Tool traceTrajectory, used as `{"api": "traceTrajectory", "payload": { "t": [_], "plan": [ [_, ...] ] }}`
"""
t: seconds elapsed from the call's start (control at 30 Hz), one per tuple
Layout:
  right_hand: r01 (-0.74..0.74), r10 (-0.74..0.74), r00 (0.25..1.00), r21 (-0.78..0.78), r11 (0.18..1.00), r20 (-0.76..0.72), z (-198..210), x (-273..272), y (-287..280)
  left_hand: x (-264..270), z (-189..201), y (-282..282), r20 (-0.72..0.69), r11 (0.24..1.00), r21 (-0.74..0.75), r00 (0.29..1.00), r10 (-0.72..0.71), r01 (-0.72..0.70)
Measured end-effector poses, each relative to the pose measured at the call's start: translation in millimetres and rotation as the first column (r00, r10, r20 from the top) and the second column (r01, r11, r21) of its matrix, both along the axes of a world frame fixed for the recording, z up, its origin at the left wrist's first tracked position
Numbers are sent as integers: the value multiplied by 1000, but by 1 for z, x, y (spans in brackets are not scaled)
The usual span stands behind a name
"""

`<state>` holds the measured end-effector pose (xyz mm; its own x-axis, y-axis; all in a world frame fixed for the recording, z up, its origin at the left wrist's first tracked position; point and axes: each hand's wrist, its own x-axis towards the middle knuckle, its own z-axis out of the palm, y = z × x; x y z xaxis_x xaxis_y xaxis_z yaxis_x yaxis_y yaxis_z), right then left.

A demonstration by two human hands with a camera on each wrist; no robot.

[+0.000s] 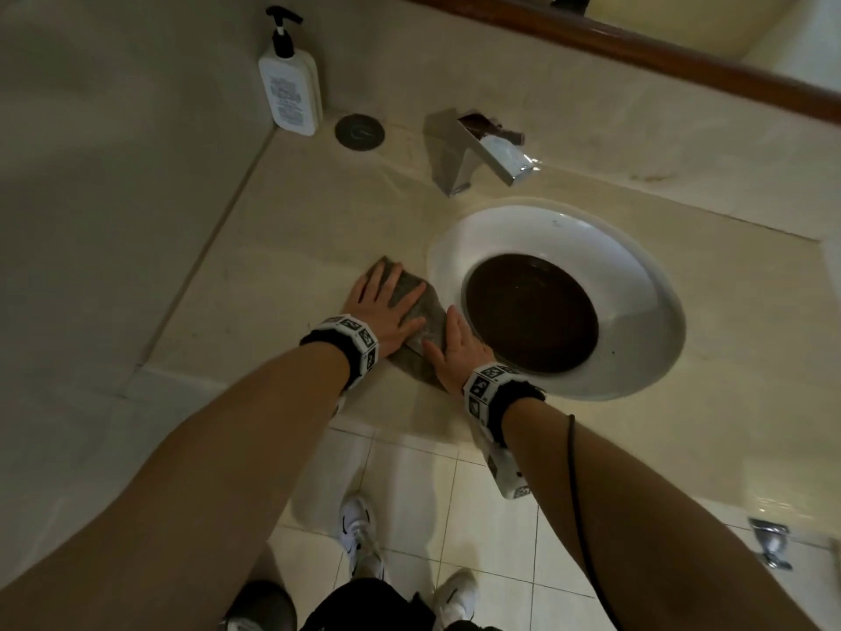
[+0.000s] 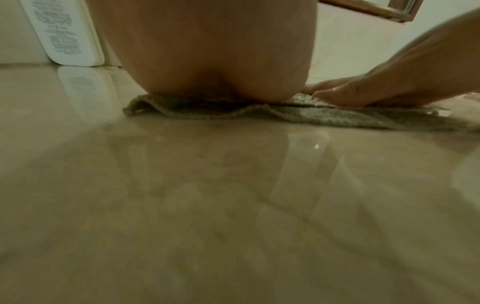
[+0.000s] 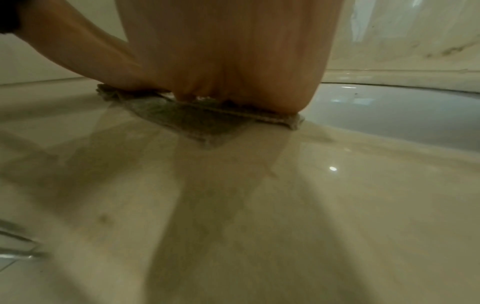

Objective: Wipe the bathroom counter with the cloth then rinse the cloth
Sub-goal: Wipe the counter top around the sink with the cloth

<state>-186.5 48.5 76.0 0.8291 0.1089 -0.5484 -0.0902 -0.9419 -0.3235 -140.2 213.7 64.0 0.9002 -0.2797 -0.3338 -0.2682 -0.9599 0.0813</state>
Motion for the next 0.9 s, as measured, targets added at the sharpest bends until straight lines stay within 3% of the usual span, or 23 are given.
{"api": "traceTrajectory", "payload": {
  "t": [0.33,0.63,0.9],
  "plan": [
    [-118,142,984,-201,972,110,2,-93,-68,-99,3,-68,-15,998,65,1000,27,-26],
    [-115,150,979,-236,965,136,-6,-152,-121,-144,5,-121,-61,998,59,998,10,-7],
    [64,-42,986,-133,989,161,-5,-148,-112,-139,9,-117,-75,1000,12,997,4,-3]
  ]
}}
